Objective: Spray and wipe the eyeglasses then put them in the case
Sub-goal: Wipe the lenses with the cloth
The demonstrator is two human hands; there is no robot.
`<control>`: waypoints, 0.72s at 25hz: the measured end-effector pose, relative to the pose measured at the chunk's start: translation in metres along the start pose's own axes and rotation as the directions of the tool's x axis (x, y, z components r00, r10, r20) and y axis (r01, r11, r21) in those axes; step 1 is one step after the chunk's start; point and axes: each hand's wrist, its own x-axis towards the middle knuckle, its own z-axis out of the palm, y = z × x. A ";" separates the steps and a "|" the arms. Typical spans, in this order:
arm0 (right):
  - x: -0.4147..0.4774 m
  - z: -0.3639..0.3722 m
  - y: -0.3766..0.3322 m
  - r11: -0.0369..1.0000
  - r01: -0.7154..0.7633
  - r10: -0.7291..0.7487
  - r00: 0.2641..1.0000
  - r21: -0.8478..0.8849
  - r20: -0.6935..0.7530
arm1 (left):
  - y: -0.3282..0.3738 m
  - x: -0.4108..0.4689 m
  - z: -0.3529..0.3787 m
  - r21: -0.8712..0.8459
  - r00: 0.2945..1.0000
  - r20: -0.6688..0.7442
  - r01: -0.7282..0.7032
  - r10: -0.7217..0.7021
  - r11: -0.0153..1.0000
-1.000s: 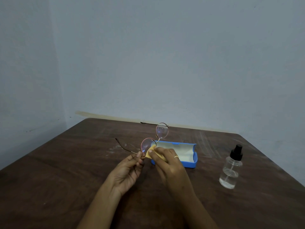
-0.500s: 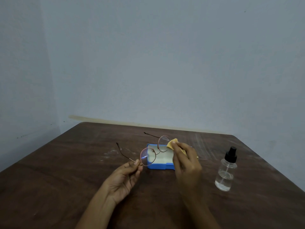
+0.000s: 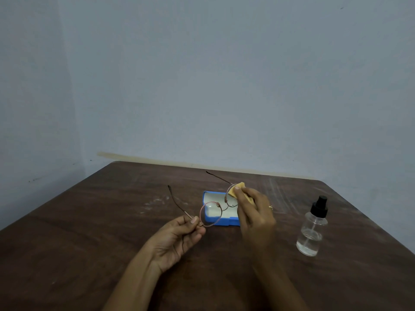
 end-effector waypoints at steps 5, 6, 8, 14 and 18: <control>-0.002 0.000 -0.002 0.995 0.096 -0.096 0.994 0.004 0.051 | 0.000 0.000 0.001 0.007 1.000 -0.008 -0.027 0.027 1.000; -0.003 0.001 -0.003 0.996 0.094 -0.094 0.994 0.010 0.055 | 0.000 0.001 0.001 0.004 0.999 -0.012 -0.038 0.038 0.999; -0.004 0.001 -0.003 0.996 0.087 -0.089 0.994 0.035 0.056 | 0.000 0.001 0.001 -0.007 0.998 -0.015 -0.056 0.056 0.998; -0.008 0.002 -0.002 0.997 0.054 -0.058 0.994 0.051 0.088 | -0.001 0.003 0.001 -0.058 0.998 -0.015 -0.069 0.069 0.996; -0.009 0.001 0.000 0.998 0.036 -0.042 0.994 0.057 0.103 | 0.001 0.003 0.001 -0.089 0.993 0.006 -0.116 0.117 0.989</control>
